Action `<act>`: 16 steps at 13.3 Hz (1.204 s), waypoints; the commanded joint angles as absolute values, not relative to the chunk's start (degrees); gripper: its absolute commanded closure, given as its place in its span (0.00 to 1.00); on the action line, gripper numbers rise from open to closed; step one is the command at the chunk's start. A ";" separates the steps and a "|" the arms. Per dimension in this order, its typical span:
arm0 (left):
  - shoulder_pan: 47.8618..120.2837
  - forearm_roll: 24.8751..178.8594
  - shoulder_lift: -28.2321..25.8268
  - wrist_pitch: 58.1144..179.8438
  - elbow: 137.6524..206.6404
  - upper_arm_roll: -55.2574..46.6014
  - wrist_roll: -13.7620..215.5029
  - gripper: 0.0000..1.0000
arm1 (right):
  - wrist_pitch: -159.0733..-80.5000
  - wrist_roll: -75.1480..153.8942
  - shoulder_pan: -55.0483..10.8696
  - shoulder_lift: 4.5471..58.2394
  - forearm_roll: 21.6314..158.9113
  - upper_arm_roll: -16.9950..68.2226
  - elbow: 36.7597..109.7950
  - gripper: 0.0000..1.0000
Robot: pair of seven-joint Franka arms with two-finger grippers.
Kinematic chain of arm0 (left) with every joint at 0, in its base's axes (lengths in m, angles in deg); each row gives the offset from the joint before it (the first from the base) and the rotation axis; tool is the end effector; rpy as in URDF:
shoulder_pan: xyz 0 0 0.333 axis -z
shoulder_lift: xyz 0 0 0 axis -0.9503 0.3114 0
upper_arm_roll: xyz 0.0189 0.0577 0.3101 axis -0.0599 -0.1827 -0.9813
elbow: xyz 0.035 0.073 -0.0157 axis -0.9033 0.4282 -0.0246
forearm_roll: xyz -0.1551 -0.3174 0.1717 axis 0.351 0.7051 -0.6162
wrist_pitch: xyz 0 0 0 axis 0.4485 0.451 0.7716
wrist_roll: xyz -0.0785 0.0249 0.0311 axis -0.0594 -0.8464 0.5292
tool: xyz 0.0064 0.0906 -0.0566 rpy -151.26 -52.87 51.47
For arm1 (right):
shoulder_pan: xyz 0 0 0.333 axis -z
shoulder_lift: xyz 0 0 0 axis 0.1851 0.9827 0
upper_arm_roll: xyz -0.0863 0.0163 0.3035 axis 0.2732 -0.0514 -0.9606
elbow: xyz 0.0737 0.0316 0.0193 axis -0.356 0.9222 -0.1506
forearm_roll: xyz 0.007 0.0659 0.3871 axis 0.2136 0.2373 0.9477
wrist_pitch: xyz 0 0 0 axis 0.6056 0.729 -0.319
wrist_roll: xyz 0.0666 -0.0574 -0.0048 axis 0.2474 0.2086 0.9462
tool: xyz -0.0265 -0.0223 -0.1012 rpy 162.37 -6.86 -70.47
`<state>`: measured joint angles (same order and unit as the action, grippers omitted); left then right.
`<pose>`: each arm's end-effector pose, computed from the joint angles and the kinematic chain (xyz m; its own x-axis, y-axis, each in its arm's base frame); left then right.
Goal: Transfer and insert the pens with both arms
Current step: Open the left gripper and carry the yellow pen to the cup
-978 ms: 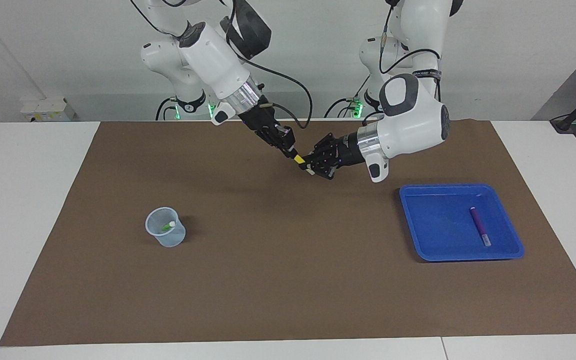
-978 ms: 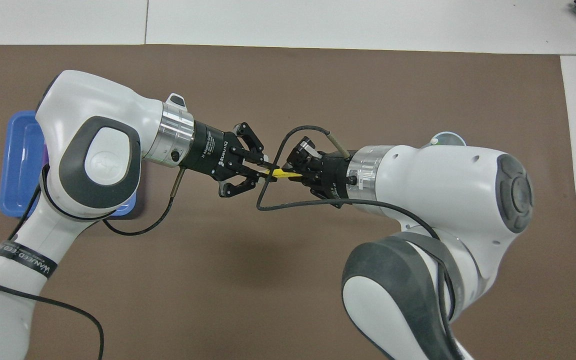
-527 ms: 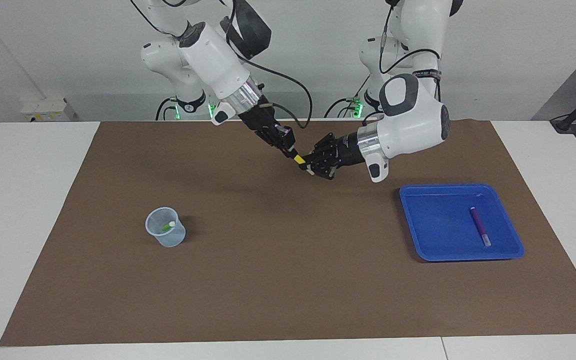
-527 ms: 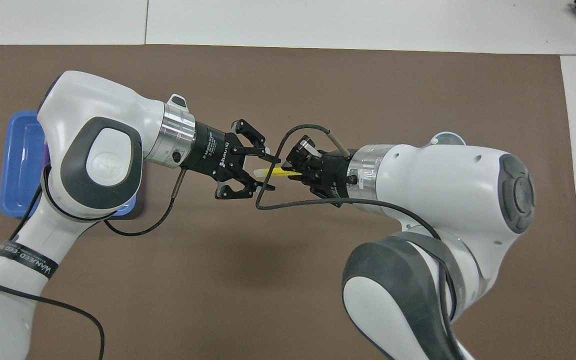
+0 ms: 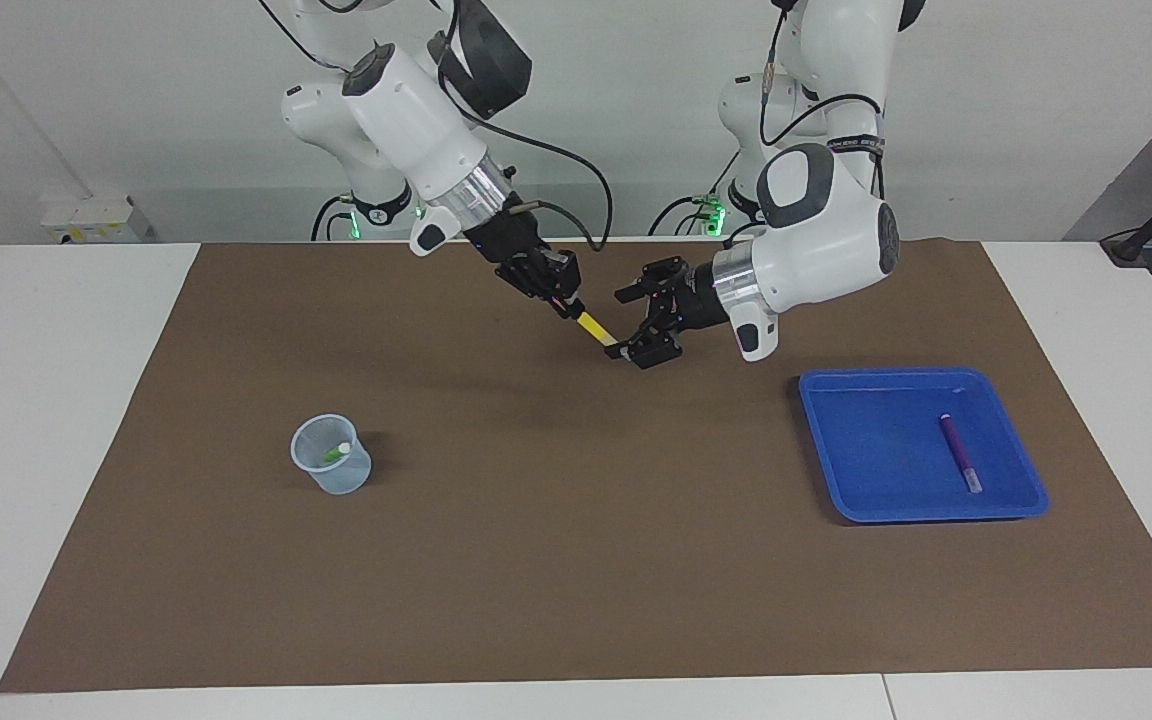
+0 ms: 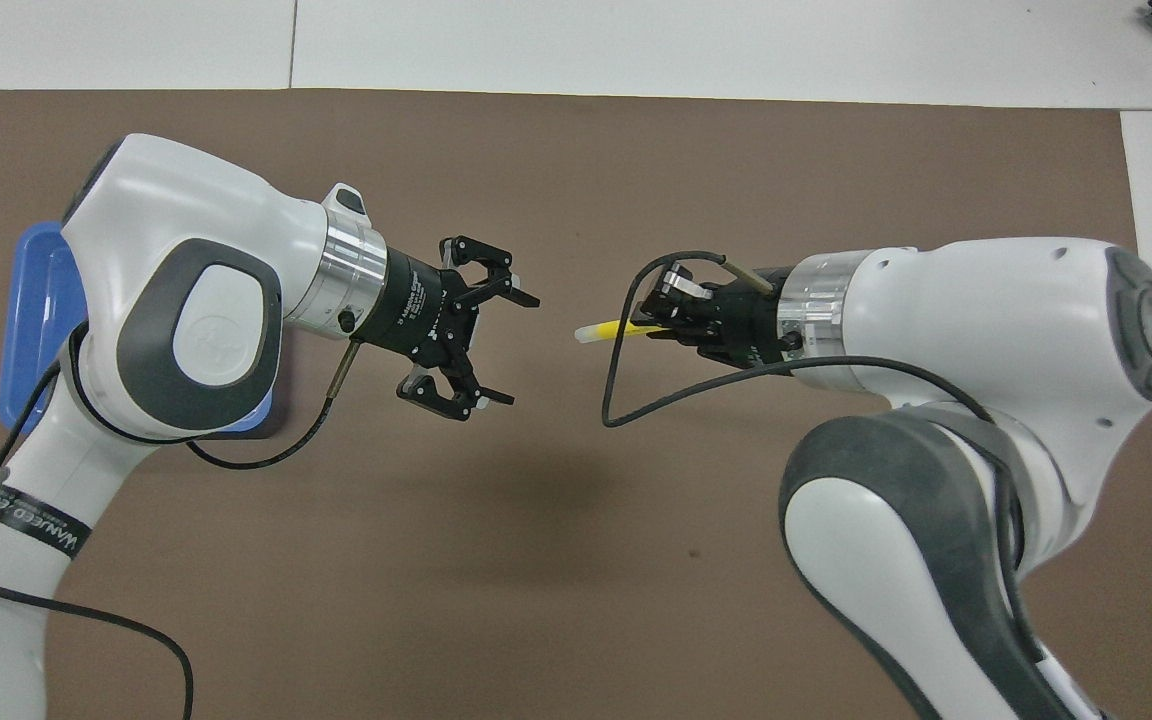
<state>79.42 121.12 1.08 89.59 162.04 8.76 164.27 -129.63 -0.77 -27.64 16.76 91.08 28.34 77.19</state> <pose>0.5570 -0.2865 0.4788 0.2264 0.6687 -0.7082 0.9485 -0.3166 0.0042 0.5488 0.2335 0.5398 0.9074 -0.4162 -0.0579 -0.3771 -0.7458 -0.5492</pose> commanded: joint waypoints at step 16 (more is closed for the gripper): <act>78.27 87.38 -2.21 81.76 165.34 7.76 136.35 0.00 | -127.15 62.30 -9.79 18.33 57.05 27.98 76.57 1.00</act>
